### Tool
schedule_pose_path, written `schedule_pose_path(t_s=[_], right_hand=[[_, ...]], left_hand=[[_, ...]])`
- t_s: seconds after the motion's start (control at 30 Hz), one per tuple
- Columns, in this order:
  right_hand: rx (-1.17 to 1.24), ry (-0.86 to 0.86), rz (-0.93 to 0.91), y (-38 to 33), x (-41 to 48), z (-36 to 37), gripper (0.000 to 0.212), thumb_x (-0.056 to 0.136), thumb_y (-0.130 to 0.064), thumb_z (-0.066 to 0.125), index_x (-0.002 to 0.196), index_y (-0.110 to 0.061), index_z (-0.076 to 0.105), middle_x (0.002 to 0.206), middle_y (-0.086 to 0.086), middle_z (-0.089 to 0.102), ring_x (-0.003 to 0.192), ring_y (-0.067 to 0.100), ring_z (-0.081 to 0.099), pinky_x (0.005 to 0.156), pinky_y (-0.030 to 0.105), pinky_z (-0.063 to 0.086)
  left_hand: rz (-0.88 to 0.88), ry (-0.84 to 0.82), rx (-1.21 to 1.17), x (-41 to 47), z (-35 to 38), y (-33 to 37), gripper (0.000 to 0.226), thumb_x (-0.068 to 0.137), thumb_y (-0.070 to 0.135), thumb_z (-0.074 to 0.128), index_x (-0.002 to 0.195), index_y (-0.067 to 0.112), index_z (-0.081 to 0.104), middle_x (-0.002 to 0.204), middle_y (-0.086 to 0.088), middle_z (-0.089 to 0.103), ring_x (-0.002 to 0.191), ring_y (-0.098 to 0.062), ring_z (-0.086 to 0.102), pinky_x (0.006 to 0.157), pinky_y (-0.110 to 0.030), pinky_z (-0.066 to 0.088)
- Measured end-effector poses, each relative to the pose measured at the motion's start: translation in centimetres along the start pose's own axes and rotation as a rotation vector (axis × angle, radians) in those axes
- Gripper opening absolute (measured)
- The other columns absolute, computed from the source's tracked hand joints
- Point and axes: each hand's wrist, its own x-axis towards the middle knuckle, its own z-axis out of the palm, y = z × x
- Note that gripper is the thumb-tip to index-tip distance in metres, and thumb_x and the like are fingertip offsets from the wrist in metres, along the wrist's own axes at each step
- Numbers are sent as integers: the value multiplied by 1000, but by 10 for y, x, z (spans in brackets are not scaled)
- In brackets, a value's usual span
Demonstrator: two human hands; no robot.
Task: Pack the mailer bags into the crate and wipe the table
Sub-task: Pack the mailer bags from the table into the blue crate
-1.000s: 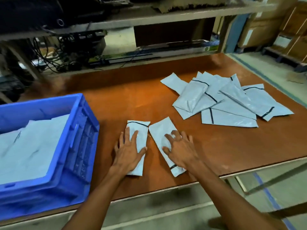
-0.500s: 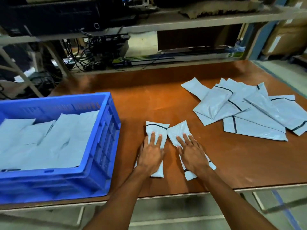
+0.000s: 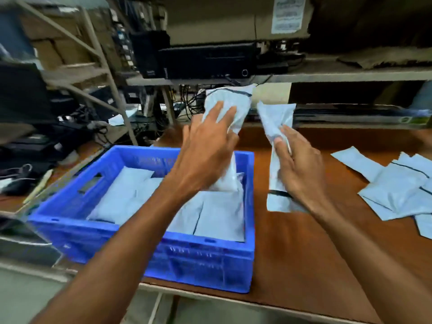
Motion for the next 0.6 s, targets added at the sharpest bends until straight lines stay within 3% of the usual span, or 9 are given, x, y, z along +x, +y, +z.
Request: schedule_pose_path(t_s=[0.13,0.23,0.4,0.5,0.6], right_hand=[[-5,-83,-154,-76,8,101,40,99,-23,41,124,0,62,135,19,58,128,32,50,108,32,30],[-117,-181,-151,-111,6,180,36,100,-25,41,115,-1,63,130,20,59,122,34,51,105,42,36],[-403,-379,-97,-120,-7,278,43,97,-32,32,105,-6,65,122,17,59,116,35,52,97,43,41],[-533,-778,-33,-109,-21,303,50,99,-41,29,115,-8,62,127,20,58,120,38,52,98,45,39],[-621,-829,-46,-101,-24,313,61,98,-54,29,141,-13,42,149,20,37,138,37,32,110,51,25]], left_hand=[[-123,-96,155,-14,-10,-143,49,99,35,37,147,29,39,159,-6,29,125,-43,42,102,-55,36],[-154,-232,224,-36,1,-228,51,98,36,36,148,28,38,158,-9,29,125,-45,42,101,-58,37],[-248,-482,247,-60,31,-305,58,99,51,37,153,34,25,162,-5,17,137,-42,29,107,-59,30],[-230,-734,248,-63,49,-332,67,96,66,31,155,42,10,165,-1,2,145,-41,17,113,-60,19],[-226,-788,185,-65,61,-349,68,96,68,22,152,47,-9,164,1,-15,151,-33,-1,117,-60,10]])
